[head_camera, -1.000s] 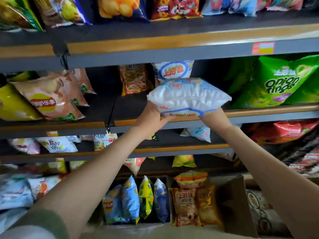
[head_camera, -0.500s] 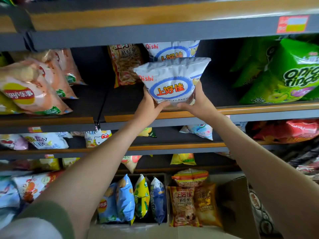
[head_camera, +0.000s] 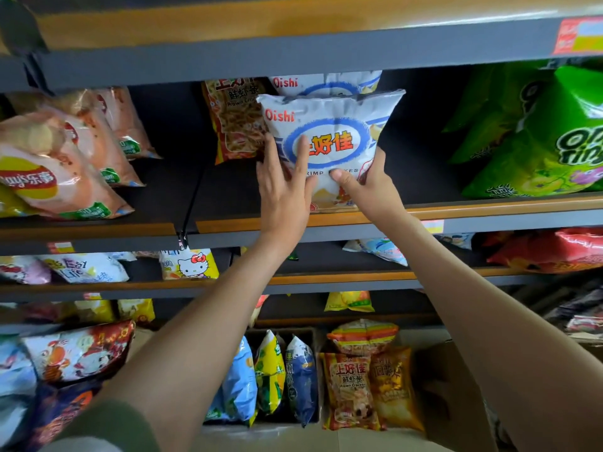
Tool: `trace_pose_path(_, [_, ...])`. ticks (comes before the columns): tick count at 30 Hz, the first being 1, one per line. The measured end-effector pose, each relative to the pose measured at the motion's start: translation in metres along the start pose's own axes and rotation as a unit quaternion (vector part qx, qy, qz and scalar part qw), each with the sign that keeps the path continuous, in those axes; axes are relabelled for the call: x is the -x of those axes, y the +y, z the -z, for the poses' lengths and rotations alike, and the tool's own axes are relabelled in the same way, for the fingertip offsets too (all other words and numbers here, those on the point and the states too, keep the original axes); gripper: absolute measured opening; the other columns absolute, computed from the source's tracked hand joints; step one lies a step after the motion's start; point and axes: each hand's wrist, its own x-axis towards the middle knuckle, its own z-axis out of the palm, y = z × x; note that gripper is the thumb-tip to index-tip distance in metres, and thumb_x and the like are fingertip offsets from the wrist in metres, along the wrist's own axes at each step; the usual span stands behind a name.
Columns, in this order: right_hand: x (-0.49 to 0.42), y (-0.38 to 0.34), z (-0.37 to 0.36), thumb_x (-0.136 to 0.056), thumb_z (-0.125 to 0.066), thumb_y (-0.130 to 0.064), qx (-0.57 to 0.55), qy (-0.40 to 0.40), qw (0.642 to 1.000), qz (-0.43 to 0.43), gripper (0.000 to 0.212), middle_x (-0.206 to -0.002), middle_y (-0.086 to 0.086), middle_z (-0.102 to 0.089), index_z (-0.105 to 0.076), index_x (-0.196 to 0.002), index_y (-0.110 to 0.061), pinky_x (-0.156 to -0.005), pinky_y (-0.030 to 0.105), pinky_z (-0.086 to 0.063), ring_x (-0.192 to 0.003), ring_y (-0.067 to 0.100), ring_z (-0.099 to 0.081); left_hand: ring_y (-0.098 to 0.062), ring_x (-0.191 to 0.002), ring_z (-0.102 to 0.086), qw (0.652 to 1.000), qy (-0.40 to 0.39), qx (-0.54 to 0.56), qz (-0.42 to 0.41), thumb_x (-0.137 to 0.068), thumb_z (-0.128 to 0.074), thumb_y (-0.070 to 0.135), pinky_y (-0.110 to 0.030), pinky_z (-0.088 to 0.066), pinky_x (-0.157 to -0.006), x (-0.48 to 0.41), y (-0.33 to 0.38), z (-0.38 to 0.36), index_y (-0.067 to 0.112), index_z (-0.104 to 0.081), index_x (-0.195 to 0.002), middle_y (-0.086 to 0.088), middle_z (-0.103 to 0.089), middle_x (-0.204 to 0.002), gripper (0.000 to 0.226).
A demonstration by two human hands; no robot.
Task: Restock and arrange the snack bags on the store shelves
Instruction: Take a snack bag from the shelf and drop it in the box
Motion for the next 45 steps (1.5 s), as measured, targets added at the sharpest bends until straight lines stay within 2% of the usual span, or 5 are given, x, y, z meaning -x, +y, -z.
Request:
trace_pose_path(12, [0.101, 0.086, 0.084, -0.092, -0.06, -0.019, 0.076, 0.12, 0.986, 0.085, 0.072, -0.148, -0.001, -0.028, -0.017, -0.148, -0.009, -0.114, 0.029, -0.027, -0.14, 0.012, -0.028, -0.032, -0.145, -0.008, 0.984, -0.07, 0.049, -0.155, -0.095, -0.048, 0.025, -0.05, -0.005, -0.116, 0.09, 0.121, -0.051, 0.017, -0.016, -0.148, -0.014, -0.004, -0.157, 0.063])
trace_pose_path(20, [0.237, 0.321, 0.219, -0.081, -0.067, -0.011, 0.194, 0.226, 0.908, -0.294, 0.075, -0.145, 0.02, -0.035, -0.029, -0.145, -0.003, -0.112, 0.04, -0.024, -0.135, 0.035, -0.031, -0.027, -0.134, -0.033, 0.891, -0.376, 0.074, -0.242, -0.082, -0.06, 0.012, -0.043, -0.019, -0.115, 0.196, 0.292, -0.202, 0.009, -0.046, -0.138, -0.014, -0.038, -0.147, 0.058])
trace_pose_path(25, [0.315, 0.43, 0.273, -0.087, -0.055, -0.015, 0.273, 0.115, 0.817, -0.495, 0.082, -0.158, 0.014, -0.009, -0.004, -0.151, -0.018, -0.116, 0.042, -0.019, -0.144, 0.031, -0.012, -0.028, -0.132, -0.045, 0.84, -0.444, 0.019, -0.312, -0.08, -0.053, 0.013, -0.044, -0.02, -0.109, 0.267, 0.379, -0.297, 0.012, -0.05, -0.138, -0.012, -0.044, -0.145, 0.058])
trace_pose_path(29, [0.336, 0.499, 0.278, -0.091, -0.046, -0.007, 0.329, 0.002, 0.791, -0.516, 0.087, -0.159, 0.01, 0.011, 0.015, -0.15, -0.025, -0.118, 0.049, -0.01, -0.146, 0.031, 0.006, -0.028, -0.146, 0.011, 0.789, -0.524, -0.076, -0.312, -0.093, -0.041, 0.014, -0.044, 0.022, -0.11, 0.317, 0.402, -0.36, 0.019, 0.009, -0.151, -0.012, 0.02, -0.157, 0.077])
trace_pose_path(45, [0.302, 0.687, 0.209, -0.096, -0.046, -0.034, 0.512, -0.319, 0.73, -0.321, 0.059, -0.156, 0.008, -0.025, -0.024, -0.149, -0.021, -0.116, 0.056, 0.002, -0.144, 0.039, -0.012, -0.033, -0.141, -0.011, 0.873, -0.288, -0.136, -0.369, -0.08, -0.064, 0.02, -0.044, 0.003, -0.113, 0.317, 0.352, -0.483, 0.023, -0.016, -0.153, -0.016, -0.004, -0.155, 0.087])
